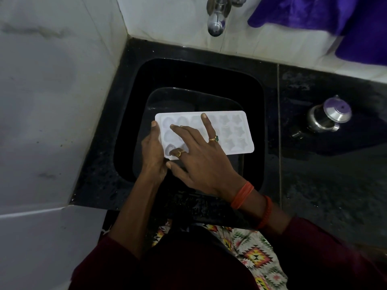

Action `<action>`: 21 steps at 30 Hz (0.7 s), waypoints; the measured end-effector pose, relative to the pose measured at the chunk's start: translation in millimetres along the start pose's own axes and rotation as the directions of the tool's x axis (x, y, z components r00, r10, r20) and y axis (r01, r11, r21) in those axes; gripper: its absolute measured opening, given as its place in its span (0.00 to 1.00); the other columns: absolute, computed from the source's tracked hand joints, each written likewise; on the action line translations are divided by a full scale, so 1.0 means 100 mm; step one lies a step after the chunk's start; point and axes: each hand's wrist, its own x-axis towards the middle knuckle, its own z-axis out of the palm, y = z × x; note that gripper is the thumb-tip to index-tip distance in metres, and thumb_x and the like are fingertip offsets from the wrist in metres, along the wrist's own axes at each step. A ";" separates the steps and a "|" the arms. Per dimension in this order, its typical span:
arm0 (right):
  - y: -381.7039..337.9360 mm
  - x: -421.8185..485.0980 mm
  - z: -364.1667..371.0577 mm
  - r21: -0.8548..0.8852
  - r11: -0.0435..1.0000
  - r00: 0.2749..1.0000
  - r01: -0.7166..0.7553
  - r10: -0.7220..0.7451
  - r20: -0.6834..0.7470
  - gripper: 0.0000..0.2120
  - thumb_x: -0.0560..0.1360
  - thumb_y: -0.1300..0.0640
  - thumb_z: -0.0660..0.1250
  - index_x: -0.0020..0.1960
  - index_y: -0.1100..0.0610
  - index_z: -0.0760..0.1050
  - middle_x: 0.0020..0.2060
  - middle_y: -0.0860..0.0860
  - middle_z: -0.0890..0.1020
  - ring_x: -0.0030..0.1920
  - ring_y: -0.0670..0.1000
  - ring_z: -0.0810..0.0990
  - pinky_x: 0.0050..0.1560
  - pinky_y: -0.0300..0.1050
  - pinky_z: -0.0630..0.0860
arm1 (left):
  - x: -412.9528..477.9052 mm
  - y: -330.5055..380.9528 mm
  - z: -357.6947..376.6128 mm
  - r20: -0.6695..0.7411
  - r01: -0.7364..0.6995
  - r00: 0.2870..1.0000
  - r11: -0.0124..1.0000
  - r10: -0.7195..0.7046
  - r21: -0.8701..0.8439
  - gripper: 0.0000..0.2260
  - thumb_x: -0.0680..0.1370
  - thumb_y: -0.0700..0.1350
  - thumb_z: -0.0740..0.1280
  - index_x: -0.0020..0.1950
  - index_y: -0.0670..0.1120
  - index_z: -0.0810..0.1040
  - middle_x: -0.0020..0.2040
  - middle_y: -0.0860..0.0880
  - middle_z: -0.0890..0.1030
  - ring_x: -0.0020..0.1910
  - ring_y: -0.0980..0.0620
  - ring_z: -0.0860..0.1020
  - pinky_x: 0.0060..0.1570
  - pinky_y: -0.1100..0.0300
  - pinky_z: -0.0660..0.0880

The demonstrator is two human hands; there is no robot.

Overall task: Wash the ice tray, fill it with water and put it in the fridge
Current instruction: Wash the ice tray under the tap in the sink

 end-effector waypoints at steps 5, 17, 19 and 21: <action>-0.07 -0.01 0.02 0.079 0.996 0.996 -0.047 0.053 -0.067 0.19 0.82 0.42 0.58 0.60 0.51 0.81 0.73 0.57 0.73 0.70 0.55 0.74 0.80 0.65 0.46 | -0.02 -0.01 0.01 0.048 0.025 0.999 0.998 -0.023 -0.052 0.19 0.83 0.60 0.60 0.54 0.46 0.82 0.51 0.44 0.87 0.48 0.45 0.86 0.50 0.48 0.83; -0.14 -0.09 0.07 0.057 0.996 0.998 -0.067 0.067 -0.004 0.21 0.84 0.42 0.55 0.71 0.49 0.75 0.76 0.57 0.69 0.76 0.55 0.68 0.80 0.65 0.44 | -0.12 -0.01 -0.04 0.174 0.111 0.980 0.989 -0.093 -0.093 0.23 0.83 0.61 0.57 0.60 0.45 0.82 0.53 0.44 0.87 0.52 0.45 0.86 0.55 0.47 0.81; -0.15 -0.09 0.05 0.039 0.996 0.997 -0.075 0.075 0.002 0.21 0.84 0.42 0.55 0.71 0.49 0.75 0.77 0.57 0.69 0.77 0.55 0.67 0.80 0.65 0.44 | -0.13 0.00 -0.04 0.192 0.121 0.977 0.986 -0.098 -0.115 0.23 0.84 0.60 0.57 0.61 0.45 0.81 0.54 0.44 0.86 0.52 0.45 0.86 0.53 0.49 0.81; -0.17 -0.10 0.05 0.015 0.997 0.997 -0.079 0.079 -0.001 0.23 0.84 0.43 0.55 0.73 0.50 0.73 0.78 0.57 0.67 0.78 0.56 0.66 0.80 0.65 0.44 | -0.14 0.01 -0.04 0.201 0.139 0.973 0.981 -0.111 -0.133 0.22 0.84 0.60 0.58 0.61 0.45 0.81 0.53 0.45 0.87 0.51 0.46 0.86 0.47 0.51 0.82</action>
